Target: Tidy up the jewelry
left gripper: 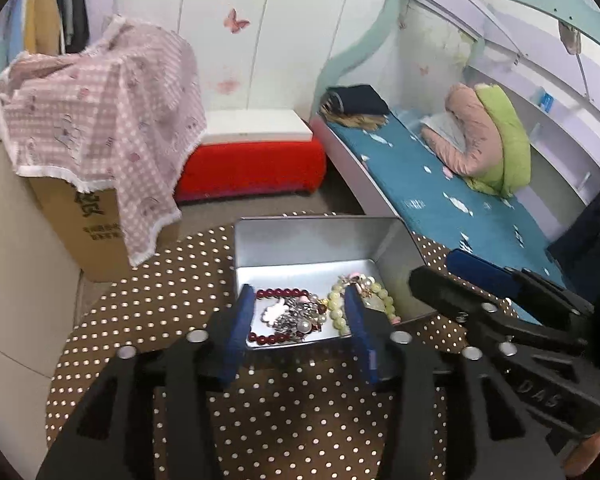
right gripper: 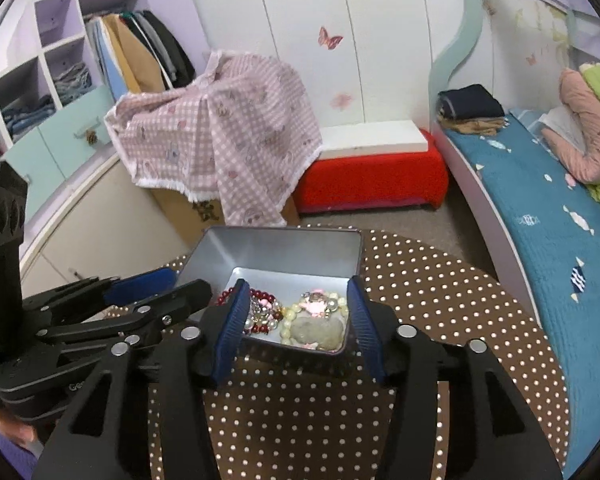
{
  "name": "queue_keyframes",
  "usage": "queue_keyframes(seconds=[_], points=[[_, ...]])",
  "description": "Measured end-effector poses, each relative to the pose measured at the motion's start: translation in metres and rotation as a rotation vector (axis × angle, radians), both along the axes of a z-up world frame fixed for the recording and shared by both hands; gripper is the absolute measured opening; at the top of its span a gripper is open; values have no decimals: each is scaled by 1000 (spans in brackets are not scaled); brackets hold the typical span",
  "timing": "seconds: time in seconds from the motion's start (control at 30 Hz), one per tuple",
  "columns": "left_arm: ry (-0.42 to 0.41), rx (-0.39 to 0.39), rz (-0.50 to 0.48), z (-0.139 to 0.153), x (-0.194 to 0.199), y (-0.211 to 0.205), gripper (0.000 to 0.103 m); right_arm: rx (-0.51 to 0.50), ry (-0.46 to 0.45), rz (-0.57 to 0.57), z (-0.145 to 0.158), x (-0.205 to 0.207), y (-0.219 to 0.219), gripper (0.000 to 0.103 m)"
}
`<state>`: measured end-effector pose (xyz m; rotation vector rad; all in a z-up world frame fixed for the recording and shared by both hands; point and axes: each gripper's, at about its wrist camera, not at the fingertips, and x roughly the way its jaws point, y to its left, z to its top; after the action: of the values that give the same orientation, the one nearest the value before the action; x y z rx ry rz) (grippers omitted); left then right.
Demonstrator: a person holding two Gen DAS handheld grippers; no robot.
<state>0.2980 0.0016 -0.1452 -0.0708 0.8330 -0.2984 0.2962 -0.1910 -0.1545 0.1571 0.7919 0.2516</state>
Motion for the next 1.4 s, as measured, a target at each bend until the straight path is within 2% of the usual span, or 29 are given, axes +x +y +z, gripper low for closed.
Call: queue_keyframes(seconds=[0.1,0.23,0.3,0.4,0.53,0.63,0.7,0.8,0.97,1.3,1.4], points=[[-16,-6,-4,8,-10,1,47,1,-10,-3,7,-8,-3,51],[-65,10,18,21,-27,1,63,4,-27,-12,17,-23,-7,52],[-85,6,27,27,-34,2,67,3,-33,-14,23,-30,-9,53],[-113,2,48,36,-47,4,78,2,-49,-22,32,-44,-12,58],[-157,10,72,50,-71,7,84,1,-81,-31,47,-68,-15,64],[-190,50,100,60,-90,9,85,-20,-112,-40,60,-87,-14,68],[-241,82,122,70,-109,10,85,-53,-145,-41,70,-106,-11,69],[-300,105,141,83,-133,12,85,-101,-196,-58,83,-133,-5,71],[-389,134,152,101,-182,10,85,-151,-288,-92,103,-179,4,80],[-505,51,150,133,-262,16,85,-178,-462,-126,147,-270,18,84],[-544,39,143,140,-282,16,90,-181,-490,-126,157,-288,22,85]])
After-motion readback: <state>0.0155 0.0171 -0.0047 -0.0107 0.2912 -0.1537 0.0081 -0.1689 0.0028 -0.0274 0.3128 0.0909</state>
